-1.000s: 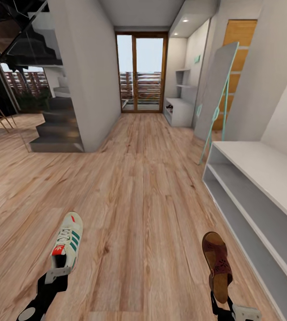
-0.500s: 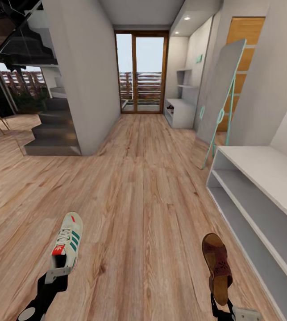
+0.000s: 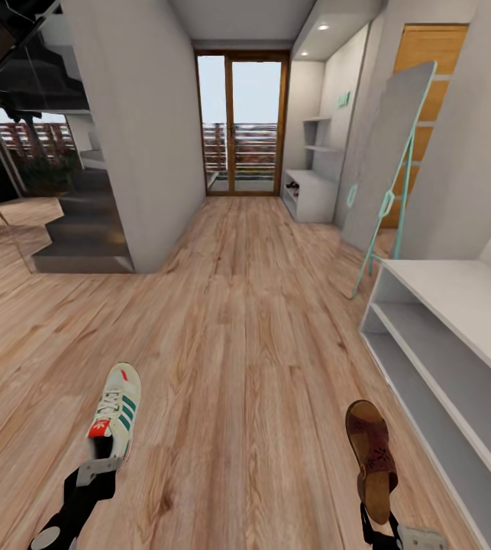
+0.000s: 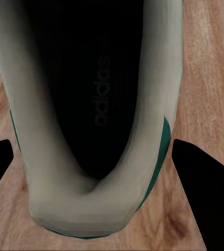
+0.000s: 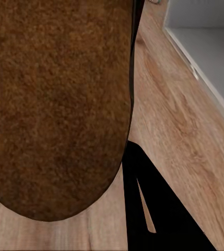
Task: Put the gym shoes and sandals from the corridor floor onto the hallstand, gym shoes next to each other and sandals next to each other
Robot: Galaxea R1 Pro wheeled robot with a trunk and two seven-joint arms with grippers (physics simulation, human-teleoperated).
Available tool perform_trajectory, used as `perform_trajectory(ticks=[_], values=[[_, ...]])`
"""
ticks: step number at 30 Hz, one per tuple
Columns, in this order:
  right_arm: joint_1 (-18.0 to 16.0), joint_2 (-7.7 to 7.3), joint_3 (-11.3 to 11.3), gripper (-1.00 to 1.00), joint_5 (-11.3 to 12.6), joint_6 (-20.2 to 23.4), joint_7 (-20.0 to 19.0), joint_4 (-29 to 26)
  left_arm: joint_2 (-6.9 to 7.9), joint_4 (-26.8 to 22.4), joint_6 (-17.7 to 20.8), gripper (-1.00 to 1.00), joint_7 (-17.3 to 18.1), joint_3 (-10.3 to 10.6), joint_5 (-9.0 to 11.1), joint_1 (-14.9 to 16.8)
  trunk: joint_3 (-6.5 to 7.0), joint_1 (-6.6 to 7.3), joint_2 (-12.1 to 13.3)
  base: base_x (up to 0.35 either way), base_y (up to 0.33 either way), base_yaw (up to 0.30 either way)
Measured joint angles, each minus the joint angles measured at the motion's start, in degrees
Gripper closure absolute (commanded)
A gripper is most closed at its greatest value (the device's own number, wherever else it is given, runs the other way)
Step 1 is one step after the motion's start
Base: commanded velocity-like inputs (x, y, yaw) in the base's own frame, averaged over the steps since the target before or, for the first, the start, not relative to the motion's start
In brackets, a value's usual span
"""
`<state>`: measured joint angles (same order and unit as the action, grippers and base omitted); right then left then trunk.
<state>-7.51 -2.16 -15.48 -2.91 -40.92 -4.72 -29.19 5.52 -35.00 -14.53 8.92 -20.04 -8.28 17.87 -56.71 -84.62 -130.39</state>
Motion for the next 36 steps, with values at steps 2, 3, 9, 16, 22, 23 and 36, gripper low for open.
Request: perform_trajectory(ticks=[2, 3, 9, 16, 22, 23, 36], values=[[0.0, 0.00, 0.0, 1.00, 0.0, 0.0, 0.0, 0.0, 0.01, 0.0, 0.0, 1.00, 0.0, 0.0, 0.1, 0.0, 0.00, 0.00, 0.0, 0.339, 0.000, 0.000], [0.0, 0.00, 0.0, 1.00, 0.0, 0.0, 0.0, -0.1, 0.00, 0.0, 0.0, 1.00, 0.0, 0.0, 0.1, 0.0, 0.00, 0.00, 0.0, 0.339, 0.000, 0.000], [0.0, 0.00, 0.0, 1.00, 0.0, 0.0, -0.1, -0.1, 0.07, 0.0, 0.0, 1.00, 0.0, 0.0, 0.1, 0.0, 0.00, 0.00, 0.0, 0.339, 0.000, 0.000], [0.0, 0.00, 0.0, 1.00, 0.0, 0.0, -0.1, -0.1, 0.04, 0.0, 0.0, 1.00, 0.0, 0.0, 0.2, 0.0, 0.00, 0.00, 0.0, 0.339, 0.000, 0.000], [0.0, 0.00, 0.0, 1.00, 0.0, 0.0, -0.1, -0.1, 0.06, 0.0, 0.0, 1.00, 0.0, 0.0, 0.1, 0.0, 0.00, 0.00, 0.0, 0.339, 0.000, 0.000], [0.0, 0.00, 0.0, 1.00, 0.0, 0.0, -0.1, -0.1, 0.06, 0.0, 0.0, 1.00, 0.0, 0.0, 0.1, 0.0, 0.00, 0.00, 0.0, 0.339, 0.000, 0.000], [0.0, 0.00, 0.0, 1.00, 0.0, 0.0, 0.0, -0.1, -0.05, 0.0, 0.0, 1.00, 0.0, 0.1, 0.1, 0.0, 0.00, 0.00, 0.0, 0.339, 0.000, 0.000]])
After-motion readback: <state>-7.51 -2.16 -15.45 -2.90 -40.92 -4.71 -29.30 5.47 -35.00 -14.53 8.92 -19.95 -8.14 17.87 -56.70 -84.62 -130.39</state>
